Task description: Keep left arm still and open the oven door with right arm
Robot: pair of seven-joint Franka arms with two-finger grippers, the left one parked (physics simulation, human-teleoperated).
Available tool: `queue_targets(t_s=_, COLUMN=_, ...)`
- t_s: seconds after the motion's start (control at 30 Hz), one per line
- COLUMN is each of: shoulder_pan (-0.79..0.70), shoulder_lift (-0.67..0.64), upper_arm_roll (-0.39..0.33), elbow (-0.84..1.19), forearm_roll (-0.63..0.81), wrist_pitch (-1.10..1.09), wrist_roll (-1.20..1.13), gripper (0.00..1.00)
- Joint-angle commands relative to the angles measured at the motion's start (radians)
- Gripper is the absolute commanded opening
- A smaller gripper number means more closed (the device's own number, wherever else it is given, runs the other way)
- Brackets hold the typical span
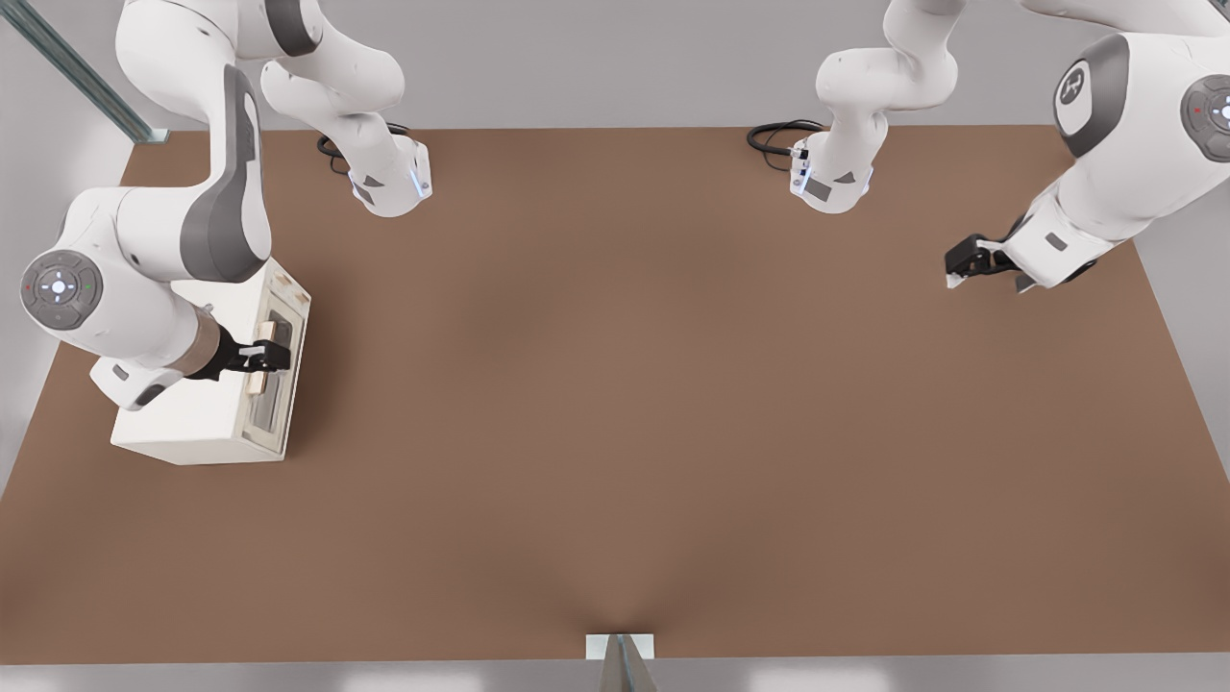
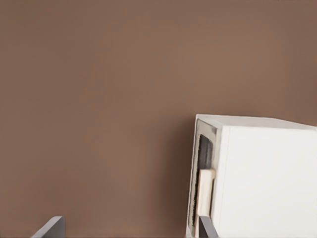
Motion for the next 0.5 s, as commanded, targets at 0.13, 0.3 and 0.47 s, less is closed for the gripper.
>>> queue_targets(t_s=0.13, shoulder_pan=0.181, shoulder_lift=0.029, upper_arm_roll=0.070, elbow=-0.258, forearm_roll=-0.314, wrist_pitch=-0.005, wrist_roll=0.127, gripper=0.21)
queue_targets(t_s=0.3, shoulder_pan=0.288, shoulder_lift=0.034, upper_arm_roll=0.095, elbow=-0.360, forearm_roll=-0.604, wrist_pitch=-0.101, wrist_roll=0.398, gripper=0.21)
queue_targets(t_s=0.47, shoulder_pan=0.291, shoulder_lift=0.035, upper_arm_roll=0.035, elbow=-0.441, forearm_roll=-0.655, wrist_pitch=-0.077, wrist_roll=0.682, gripper=0.21)
